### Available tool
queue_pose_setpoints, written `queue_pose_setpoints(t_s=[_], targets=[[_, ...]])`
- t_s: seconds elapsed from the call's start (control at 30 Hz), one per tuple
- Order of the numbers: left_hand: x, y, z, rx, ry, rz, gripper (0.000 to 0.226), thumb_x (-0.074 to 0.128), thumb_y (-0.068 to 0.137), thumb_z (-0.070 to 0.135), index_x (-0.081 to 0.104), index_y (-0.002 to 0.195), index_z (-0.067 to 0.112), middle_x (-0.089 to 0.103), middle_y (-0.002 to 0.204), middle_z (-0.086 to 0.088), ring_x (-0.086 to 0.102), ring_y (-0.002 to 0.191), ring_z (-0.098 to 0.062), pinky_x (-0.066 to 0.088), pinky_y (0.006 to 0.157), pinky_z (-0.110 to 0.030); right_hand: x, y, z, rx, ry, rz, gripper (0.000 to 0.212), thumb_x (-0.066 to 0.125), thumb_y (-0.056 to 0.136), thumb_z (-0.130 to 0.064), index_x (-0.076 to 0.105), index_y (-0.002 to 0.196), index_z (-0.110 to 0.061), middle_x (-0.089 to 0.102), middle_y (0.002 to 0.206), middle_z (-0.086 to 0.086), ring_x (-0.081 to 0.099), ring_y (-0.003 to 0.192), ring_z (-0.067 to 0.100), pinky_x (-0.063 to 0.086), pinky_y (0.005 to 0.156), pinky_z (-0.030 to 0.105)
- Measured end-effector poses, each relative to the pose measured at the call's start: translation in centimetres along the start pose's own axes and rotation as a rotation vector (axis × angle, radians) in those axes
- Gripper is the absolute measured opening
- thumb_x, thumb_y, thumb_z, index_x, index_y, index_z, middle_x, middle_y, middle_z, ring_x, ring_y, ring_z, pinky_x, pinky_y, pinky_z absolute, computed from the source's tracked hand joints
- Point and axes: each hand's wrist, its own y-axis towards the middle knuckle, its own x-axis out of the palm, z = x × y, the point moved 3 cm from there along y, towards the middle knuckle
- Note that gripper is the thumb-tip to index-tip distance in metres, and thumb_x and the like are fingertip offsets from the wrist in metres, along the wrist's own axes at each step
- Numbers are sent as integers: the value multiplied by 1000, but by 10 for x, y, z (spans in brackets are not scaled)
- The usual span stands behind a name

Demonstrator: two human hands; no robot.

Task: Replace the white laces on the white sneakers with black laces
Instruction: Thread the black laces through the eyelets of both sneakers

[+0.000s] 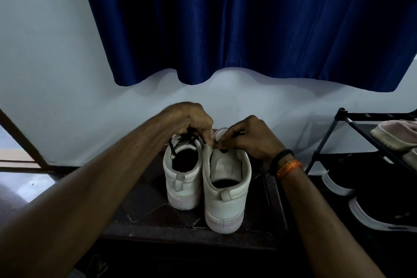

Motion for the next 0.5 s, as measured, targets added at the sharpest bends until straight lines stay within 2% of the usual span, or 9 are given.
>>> queue_pose_setpoints(t_s=[0.17,0.3,0.5], targets=[[2,2,-2,13,-12,-13,20,81,70,-7,82,83,8,77,77,-3,69,92,-23,57,97,-39,1,1,0,40,-10,-20,5,81,73,-17,83,73,-22,76,76,-8,69,87,8,56,86,28],[2,4,-3,26,-26,-6,21,81,70,-6,83,80,13,78,83,-3,69,106,-26,55,100,-41,5,5,-2,110,-87,8,4,85,64,-24,81,66,-24,75,75,-6,67,86,11,58,78,30],[2,5,-7,34,-54,-31,25,79,71,-7,81,68,17,78,77,2,66,112,-24,50,107,-39,7,8,-1,127,-78,19,6,86,63,-22,81,66,-21,74,72,-4,67,84,12,57,77,33]])
